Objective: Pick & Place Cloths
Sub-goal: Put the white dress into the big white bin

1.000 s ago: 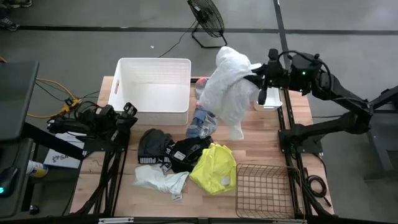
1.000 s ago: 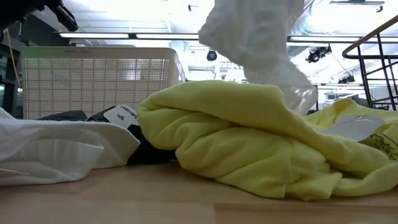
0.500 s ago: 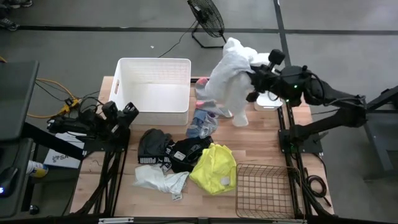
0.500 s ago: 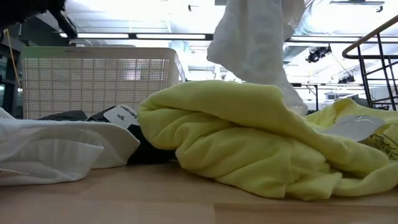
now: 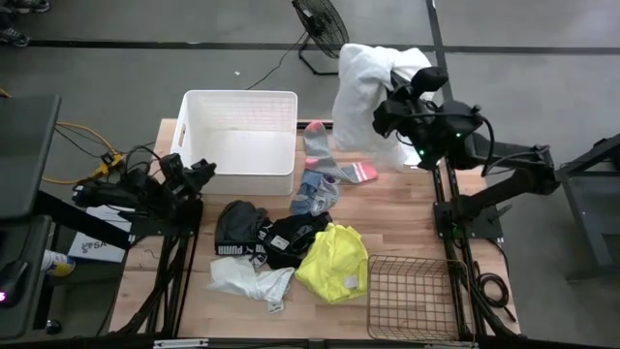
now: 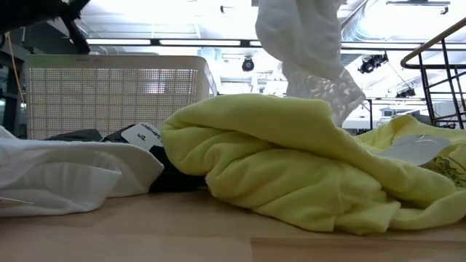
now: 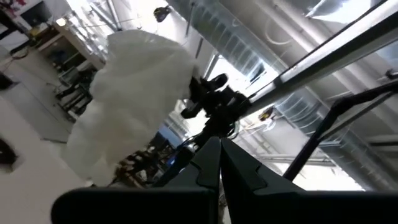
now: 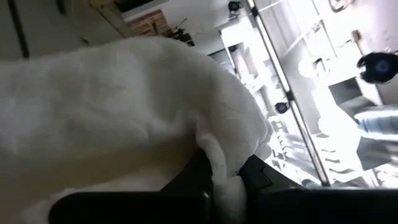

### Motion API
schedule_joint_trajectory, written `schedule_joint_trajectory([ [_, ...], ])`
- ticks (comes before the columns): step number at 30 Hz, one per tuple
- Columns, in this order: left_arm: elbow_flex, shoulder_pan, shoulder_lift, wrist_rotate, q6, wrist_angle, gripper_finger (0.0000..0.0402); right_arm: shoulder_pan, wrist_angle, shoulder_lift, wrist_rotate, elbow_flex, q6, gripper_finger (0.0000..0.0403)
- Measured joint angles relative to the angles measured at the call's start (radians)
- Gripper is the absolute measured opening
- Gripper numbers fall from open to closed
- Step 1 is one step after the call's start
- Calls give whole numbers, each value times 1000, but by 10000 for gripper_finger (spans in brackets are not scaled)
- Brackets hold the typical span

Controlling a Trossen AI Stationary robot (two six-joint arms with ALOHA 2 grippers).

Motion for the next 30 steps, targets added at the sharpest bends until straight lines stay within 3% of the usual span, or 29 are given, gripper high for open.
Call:
schedule_joint_trajectory([
  [5, 121, 0, 86, 20, 44, -48, 10, 0, 45, 3, 12, 1, -22, 13],
  [11, 356, 0, 286, 63, 146, -159, 10, 0, 98, 7, 6, 0, -1, 13],
  [16, 558, 0, 472, 63, 221, -301, 10, 0, 131, 7, 8, 0, 103, 13],
  [21, 735, 0, 618, 22, 412, -396, 14, 21, 128, 7, 21, 0, 230, 13],
  [25, 845, 0, 714, -3, 529, -411, 59, 25, 127, 7, 21, 0, 308, 13],
  [30, 946, 0, 815, -111, 653, -400, 178, 24, 106, 7, -3, 0, 434, 13],
])
